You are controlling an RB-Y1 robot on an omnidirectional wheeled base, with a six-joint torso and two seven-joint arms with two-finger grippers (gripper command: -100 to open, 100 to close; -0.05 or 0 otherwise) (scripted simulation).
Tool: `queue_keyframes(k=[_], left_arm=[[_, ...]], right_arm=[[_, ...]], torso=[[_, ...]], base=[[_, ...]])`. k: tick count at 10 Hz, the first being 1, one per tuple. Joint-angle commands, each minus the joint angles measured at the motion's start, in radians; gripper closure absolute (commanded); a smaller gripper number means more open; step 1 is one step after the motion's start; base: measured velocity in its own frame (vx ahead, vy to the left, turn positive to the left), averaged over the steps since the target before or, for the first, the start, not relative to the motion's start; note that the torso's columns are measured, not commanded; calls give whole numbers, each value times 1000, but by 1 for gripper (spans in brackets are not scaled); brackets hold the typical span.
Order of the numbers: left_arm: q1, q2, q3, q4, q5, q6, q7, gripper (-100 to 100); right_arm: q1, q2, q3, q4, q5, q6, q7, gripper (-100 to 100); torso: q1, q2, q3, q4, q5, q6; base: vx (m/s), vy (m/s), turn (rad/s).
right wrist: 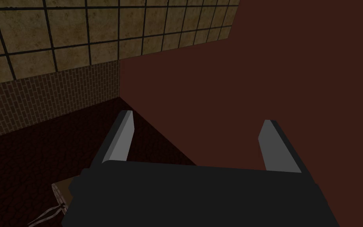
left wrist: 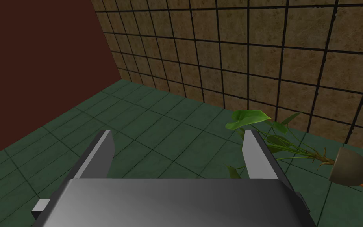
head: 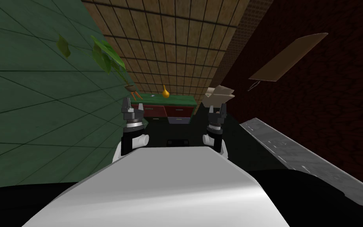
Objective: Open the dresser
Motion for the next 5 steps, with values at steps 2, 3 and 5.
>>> queue_keyframes(k=[2, 3, 5], left_arm=[[0, 0, 0, 0, 0, 0, 0, 0], [0, 0, 0, 0, 0, 0, 0, 0], [0, 0, 0, 0, 0, 0, 0, 0]], right_arm=[[0, 0, 0, 0, 0, 0, 0, 0], [0, 0, 0, 0, 0, 0, 0, 0], [0, 0, 0, 0, 0, 0, 0, 0]], torso=[[0, 104, -209, 105, 0, 0], [0, 175, -351, 176, 0, 0], [0, 322, -644, 322, 0, 0]], base=[[0, 0, 0], [0, 0, 0], [0, 0, 0]])
